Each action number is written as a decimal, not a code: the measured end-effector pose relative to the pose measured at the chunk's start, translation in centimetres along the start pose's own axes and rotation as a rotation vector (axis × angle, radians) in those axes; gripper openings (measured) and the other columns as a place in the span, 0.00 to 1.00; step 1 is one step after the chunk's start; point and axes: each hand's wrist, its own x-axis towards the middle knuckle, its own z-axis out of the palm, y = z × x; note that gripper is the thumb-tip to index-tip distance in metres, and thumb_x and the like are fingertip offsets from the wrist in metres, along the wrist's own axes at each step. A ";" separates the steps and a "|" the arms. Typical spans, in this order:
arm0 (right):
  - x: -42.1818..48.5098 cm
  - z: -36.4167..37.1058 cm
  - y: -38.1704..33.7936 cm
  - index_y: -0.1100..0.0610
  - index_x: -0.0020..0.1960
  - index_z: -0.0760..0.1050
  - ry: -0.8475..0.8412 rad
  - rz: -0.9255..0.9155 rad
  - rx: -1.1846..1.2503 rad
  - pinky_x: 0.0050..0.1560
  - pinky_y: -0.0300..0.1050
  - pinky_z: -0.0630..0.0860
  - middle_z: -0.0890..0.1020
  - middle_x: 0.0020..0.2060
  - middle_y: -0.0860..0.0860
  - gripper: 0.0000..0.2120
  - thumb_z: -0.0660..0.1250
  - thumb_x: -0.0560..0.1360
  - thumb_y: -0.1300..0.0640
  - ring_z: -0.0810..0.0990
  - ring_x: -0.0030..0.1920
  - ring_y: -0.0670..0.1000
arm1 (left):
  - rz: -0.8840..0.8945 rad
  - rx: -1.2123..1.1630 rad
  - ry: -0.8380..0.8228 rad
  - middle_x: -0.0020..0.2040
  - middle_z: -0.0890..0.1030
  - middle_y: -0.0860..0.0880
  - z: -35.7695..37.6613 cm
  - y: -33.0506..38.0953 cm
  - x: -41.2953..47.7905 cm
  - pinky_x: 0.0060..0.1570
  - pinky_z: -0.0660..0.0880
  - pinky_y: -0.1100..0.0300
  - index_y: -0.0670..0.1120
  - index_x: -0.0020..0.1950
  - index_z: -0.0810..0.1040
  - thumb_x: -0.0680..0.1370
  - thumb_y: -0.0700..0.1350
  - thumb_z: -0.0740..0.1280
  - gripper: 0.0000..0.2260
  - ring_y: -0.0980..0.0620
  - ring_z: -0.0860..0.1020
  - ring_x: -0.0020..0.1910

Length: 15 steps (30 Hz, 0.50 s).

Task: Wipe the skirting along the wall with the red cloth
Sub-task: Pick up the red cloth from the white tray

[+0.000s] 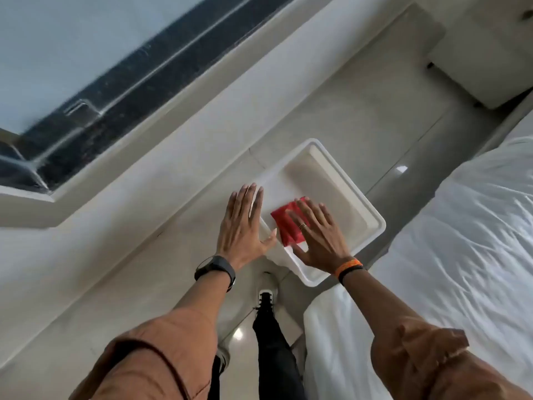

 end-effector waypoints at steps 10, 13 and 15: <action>0.8 2.9 1.2 0.52 0.78 0.62 -0.079 -0.023 -0.083 0.61 0.61 0.76 0.66 0.76 0.59 0.37 0.72 0.72 0.49 0.68 0.72 0.64 | -0.065 0.051 -0.072 0.85 0.54 0.37 3.4 -0.6 -0.8 0.83 0.55 0.42 0.35 0.85 0.55 0.78 0.66 0.58 0.45 0.40 0.52 0.85; 1.1 3.1 0.9 0.54 0.75 0.67 -0.050 -0.033 -0.126 0.56 0.59 0.78 0.70 0.72 0.61 0.31 0.70 0.73 0.52 0.72 0.66 0.65 | -0.069 0.046 -0.070 0.85 0.54 0.37 3.7 -0.6 -0.8 0.83 0.55 0.42 0.35 0.85 0.55 0.79 0.66 0.58 0.45 0.40 0.51 0.85; 1.4 3.0 0.7 0.55 0.72 0.70 -0.007 -0.050 -0.142 0.54 0.58 0.79 0.74 0.68 0.61 0.28 0.69 0.74 0.54 0.74 0.61 0.64 | -0.060 0.052 -0.063 0.85 0.54 0.37 3.6 -0.8 -0.8 0.83 0.55 0.42 0.35 0.85 0.54 0.79 0.67 0.58 0.46 0.40 0.51 0.85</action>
